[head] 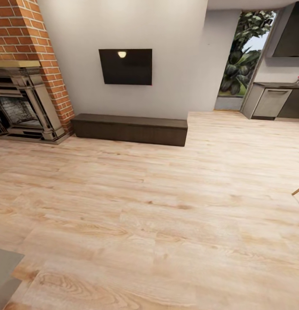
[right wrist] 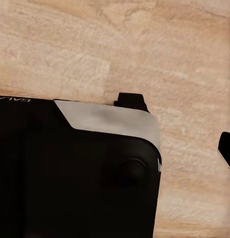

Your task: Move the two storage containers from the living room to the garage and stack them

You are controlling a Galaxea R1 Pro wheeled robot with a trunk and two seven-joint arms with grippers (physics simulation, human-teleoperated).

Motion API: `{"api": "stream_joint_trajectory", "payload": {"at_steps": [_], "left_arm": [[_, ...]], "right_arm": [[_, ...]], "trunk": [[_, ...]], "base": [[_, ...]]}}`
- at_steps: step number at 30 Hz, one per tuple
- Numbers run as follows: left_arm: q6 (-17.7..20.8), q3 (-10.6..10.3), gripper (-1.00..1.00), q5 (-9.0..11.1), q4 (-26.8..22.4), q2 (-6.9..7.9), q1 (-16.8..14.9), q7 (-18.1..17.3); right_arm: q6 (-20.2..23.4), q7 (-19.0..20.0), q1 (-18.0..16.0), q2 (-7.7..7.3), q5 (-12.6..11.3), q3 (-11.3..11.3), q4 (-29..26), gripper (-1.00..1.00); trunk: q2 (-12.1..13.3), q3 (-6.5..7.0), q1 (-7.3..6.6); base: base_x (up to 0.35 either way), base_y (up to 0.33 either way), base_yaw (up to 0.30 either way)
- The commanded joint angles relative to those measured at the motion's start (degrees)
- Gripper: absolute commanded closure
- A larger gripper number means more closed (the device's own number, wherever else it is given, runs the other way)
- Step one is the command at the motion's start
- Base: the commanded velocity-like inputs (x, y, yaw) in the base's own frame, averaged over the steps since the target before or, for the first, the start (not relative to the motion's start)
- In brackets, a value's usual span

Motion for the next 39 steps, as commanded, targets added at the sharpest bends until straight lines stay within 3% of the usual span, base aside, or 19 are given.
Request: {"api": "stream_joint_trajectory", "payload": {"at_steps": [1, 39], "left_arm": [[0.16, 0.0, -1.0, 0.55, -0.01, 0.01, -0.03, 0.15], [0.04, 0.0, -1.0, 0.62, -0.06, 0.04, -0.03, 0.15]], "right_arm": [[-0.28, -0.06, -0.05, 0.05, -0.5, 0.48, 0.15, -1.0], [-0.28, -0.06, -0.04, 0.05, -0.47, 0.48, 0.15, -1.0]], "trunk": [[-0.02, -0.05, 0.03], [-0.02, -0.05, 0.03]], "base": [[0.322, 0.0, 0.0], [0.322, 0.0, 0.0]]}}
